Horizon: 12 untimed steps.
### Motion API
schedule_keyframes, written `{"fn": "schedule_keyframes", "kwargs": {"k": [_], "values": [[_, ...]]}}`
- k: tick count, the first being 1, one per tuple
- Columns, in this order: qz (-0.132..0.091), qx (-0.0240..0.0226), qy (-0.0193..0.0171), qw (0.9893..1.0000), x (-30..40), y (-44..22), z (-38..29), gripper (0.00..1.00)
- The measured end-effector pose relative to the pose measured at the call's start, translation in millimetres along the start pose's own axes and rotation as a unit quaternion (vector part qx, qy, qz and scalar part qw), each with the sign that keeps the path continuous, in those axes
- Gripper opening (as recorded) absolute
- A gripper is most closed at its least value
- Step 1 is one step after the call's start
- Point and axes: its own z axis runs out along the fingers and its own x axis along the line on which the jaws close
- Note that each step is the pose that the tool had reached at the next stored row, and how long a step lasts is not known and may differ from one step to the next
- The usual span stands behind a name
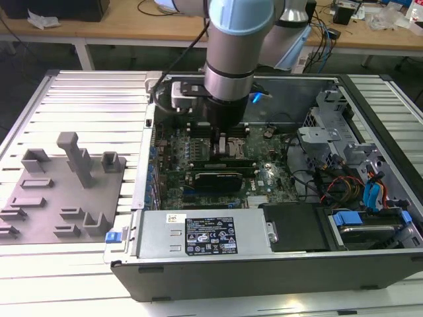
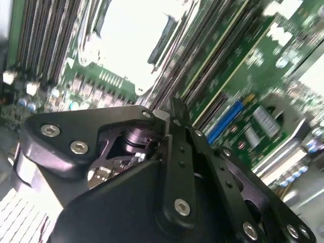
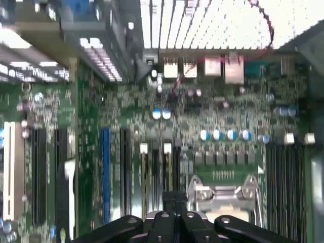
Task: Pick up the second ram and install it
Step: 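Press down the second ram until it locks into place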
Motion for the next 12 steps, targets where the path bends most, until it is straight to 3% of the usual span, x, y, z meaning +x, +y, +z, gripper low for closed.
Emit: {"fn": "schedule_keyframes", "kwargs": {"k": [1,2,6,12], "values": [[0.000,-0.0012,0.0000,1.0000,-0.1,-8.2,-1.1,0.11],[0.000,-0.0013,-0.0004,1.0000,-0.3,-11.3,-4.1,0.11],[0.000,-0.0013,-0.0005,1.0000,-1.7,-11.5,-44.2,0.11],[0.000,-0.0013,-0.0006,1.0000,-1.8,-11.4,-46.0,0.11]]}}
